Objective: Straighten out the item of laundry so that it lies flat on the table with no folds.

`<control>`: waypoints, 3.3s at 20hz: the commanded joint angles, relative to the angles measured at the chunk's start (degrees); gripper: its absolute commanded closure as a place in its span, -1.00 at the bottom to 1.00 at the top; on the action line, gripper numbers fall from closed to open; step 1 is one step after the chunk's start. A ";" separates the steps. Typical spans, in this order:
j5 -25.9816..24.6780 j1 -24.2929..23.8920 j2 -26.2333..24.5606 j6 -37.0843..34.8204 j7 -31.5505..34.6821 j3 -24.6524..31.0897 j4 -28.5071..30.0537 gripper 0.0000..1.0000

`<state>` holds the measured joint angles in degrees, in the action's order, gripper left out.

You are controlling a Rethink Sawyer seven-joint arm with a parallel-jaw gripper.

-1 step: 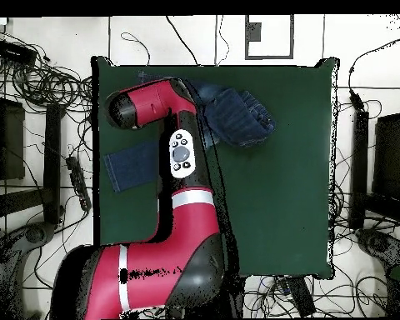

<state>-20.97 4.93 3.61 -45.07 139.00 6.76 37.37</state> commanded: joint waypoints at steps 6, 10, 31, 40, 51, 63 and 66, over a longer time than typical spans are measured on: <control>2.11 1.54 -3.32 -0.60 7.28 1.12 1.33 -1.00; 2.50 1.17 -3.25 0.78 7.20 1.48 2.28 -1.00; 3.52 1.26 5.29 -3.30 3.11 -0.90 5.60 1.00; 8.28 -0.95 21.25 -13.87 -2.74 -0.75 17.00 1.00; 11.86 -3.90 31.95 -9.68 -2.56 0.17 34.03 1.00; 15.27 -5.40 43.86 -12.95 -2.24 -1.64 47.71 1.00; 15.38 -5.96 45.31 -12.94 -2.18 -1.90 50.08 1.00</control>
<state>-8.03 -0.86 45.75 -51.26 139.00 3.64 72.07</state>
